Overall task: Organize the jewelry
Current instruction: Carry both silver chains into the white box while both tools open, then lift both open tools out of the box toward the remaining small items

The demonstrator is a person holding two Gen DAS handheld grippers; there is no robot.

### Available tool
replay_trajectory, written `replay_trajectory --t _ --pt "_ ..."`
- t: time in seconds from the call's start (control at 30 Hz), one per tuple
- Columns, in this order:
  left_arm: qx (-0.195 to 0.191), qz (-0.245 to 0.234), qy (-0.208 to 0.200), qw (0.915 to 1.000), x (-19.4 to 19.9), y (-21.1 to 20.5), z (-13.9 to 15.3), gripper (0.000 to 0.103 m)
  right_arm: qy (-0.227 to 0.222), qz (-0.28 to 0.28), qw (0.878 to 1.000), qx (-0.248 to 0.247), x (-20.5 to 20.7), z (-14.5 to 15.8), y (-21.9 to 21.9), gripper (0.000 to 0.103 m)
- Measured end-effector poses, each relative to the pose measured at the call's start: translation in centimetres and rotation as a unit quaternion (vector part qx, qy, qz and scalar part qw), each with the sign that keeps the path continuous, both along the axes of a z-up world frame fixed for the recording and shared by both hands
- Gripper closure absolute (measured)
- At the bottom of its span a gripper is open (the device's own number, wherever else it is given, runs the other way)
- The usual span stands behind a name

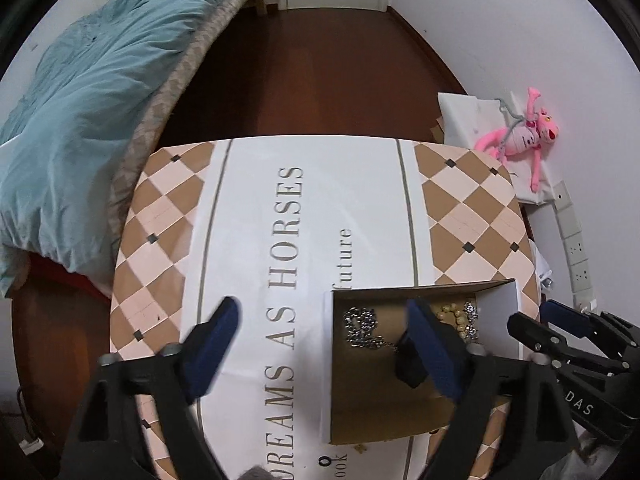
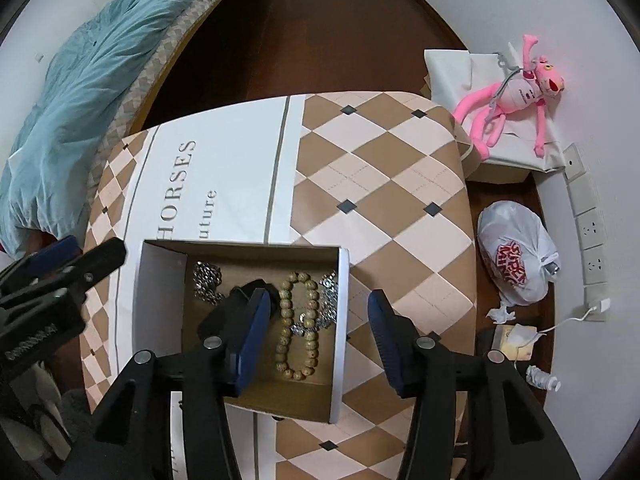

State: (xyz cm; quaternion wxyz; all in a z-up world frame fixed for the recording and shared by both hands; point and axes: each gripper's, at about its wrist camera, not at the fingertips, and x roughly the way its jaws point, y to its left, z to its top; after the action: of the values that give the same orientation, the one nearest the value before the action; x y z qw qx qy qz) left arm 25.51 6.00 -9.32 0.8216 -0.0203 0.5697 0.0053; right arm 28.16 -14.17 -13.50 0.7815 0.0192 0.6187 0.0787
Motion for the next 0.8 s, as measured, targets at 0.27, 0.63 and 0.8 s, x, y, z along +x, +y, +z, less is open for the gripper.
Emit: replay_trajectory --t 0.27,0.63,0.8 --pt "0.024 0.013 -0.023 0.9994 -3.0 0.4 -0.6 0.000 -0.004 0.001 0.999 -0.044 -3.1 -1.5 0.5 0.007" --pt "0.031 0.022 -0.024 0.9990 -5.8 0.3 -1.0 0.000 -0.019 -0.015 0.999 -0.036 -5.4 -1.6 0.1 0.005" --pt "0.039 0.020 -0.044 0.9981 -7.1 0.0 0.2 0.000 -0.051 -0.024 0.998 -0.041 -6.7 0.3 -0.1 0.005"
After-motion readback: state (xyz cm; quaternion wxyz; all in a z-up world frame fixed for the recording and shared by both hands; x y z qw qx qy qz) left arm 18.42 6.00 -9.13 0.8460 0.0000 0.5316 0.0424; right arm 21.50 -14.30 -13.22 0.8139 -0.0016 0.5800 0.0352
